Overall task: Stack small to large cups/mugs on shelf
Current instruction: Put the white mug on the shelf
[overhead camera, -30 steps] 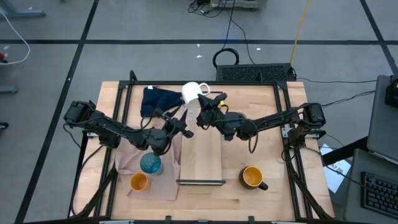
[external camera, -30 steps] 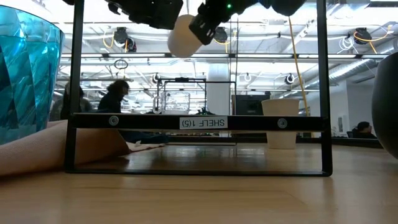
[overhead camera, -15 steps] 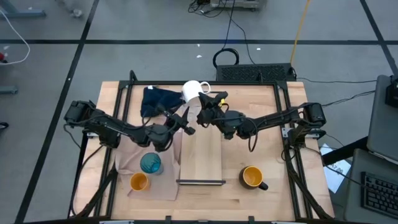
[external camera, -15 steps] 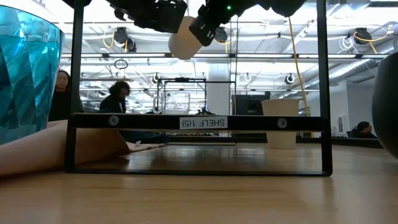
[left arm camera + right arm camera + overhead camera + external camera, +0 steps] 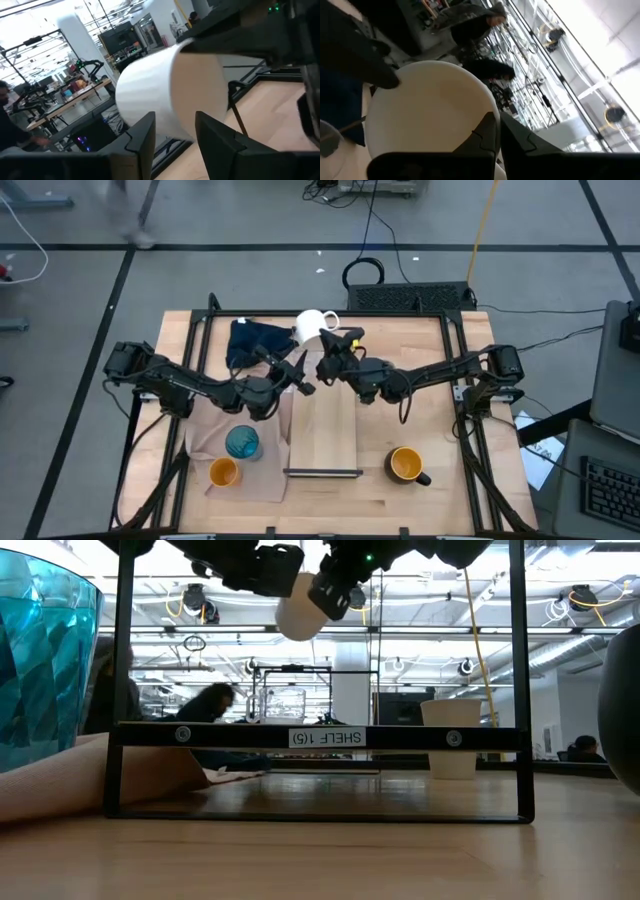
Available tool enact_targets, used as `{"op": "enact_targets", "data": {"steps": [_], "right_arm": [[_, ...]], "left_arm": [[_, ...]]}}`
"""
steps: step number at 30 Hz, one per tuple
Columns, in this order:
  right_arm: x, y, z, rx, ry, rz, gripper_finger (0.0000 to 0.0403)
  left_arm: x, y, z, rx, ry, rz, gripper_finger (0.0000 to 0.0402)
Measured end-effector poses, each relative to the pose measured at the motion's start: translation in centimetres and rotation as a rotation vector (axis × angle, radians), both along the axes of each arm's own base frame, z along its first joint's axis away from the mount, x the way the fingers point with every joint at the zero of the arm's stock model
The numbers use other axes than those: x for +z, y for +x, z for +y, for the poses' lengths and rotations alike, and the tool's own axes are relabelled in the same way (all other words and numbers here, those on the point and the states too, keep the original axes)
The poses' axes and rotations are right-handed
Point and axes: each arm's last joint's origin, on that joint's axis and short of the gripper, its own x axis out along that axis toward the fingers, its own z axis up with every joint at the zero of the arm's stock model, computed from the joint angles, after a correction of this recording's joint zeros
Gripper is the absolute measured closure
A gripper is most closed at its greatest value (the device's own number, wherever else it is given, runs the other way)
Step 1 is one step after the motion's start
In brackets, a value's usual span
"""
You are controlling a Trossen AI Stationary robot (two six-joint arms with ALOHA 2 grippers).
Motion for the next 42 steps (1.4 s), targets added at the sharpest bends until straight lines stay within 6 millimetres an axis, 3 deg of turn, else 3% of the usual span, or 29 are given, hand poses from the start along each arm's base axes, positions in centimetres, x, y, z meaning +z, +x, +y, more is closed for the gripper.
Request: {"op": "enact_targets", "data": {"steps": [5,29,39,42], "right_arm": [[-0.19,0.14,0.58,0.066,0.01,0.001,0.0403],[-0.23,0.06,0.87,0.036,-0.024,0.053,0.0403],[-0.37,0.06,0.85,0.028,-0.015,0.058,0.0403],[-0.37,0.06,0.85,0.028,-0.016,0.06,0.0403]], "left_arm": [[-0.03,-0.05,0.03,0.022,0.011,0.021,0.0261],[-0.2,0.07,0.5,0.013,0.043,0.086,0.0265],[-0.14,0.09,0.5,0.003,0.059,0.105,0.0388],[-0.14,0.1,0.49,0.001,0.06,0.106,0.0394]]}}
